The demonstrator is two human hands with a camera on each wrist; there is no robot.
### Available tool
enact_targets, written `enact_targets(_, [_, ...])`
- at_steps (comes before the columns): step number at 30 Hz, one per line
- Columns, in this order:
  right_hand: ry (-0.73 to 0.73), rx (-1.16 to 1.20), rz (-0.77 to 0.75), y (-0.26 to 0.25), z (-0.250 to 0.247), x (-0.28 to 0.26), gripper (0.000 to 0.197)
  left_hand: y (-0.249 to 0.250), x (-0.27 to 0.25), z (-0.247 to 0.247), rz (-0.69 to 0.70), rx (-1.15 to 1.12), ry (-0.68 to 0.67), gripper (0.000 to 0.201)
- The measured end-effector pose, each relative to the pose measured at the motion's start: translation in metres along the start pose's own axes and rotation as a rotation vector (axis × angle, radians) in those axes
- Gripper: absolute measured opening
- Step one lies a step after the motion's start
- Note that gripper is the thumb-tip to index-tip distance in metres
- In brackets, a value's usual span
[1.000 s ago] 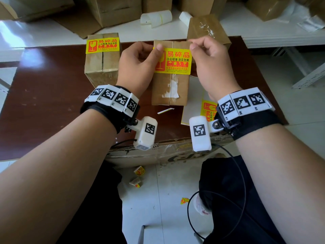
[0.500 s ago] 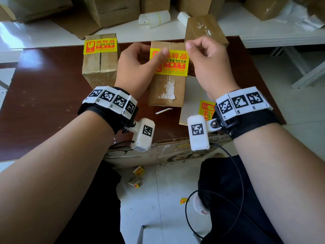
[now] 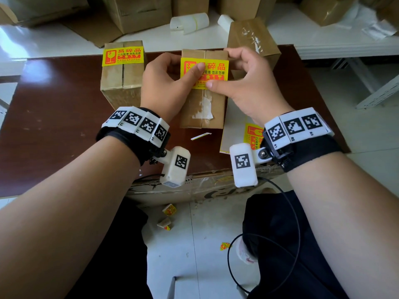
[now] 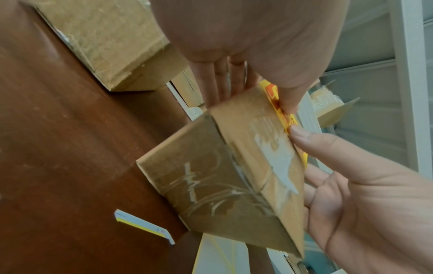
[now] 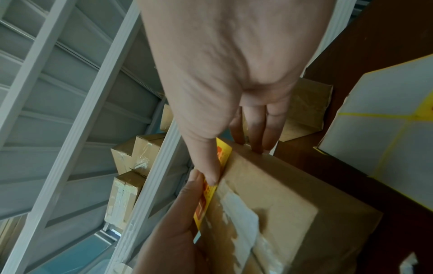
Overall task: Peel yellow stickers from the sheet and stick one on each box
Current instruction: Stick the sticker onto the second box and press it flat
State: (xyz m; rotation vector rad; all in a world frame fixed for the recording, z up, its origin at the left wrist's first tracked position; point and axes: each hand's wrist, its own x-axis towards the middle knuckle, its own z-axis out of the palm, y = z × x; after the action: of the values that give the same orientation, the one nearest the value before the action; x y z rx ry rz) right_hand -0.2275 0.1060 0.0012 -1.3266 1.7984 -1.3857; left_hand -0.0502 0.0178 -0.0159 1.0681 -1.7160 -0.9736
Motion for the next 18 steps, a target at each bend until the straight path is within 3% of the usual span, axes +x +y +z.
enact_targets(3, [-0.028,-0.015,0.000,-0.0012,0.0001,-0.0019,0.063,-0.0004,-0.0007,-0.0004,-0.002,-0.002,0.009,0.043])
enact_targets(9, [0.065,0.015,-0.030,-0.0014,0.0013,-0.0022,0.040,0.0025,-0.0008,0.0023,-0.001,-0.023,0.008,0.044])
enact_targets(15, [0.104,0.002,-0.088,0.0000,0.0085,0.0003,0.067,0.0067,0.0020,0.0003,0.018,-0.073,0.034,0.040])
enact_targets(18, [0.090,-0.016,-0.094,0.0005,0.0076,-0.0002,0.070,0.0050,0.0021,0.0020,0.024,-0.096,0.016,0.043])
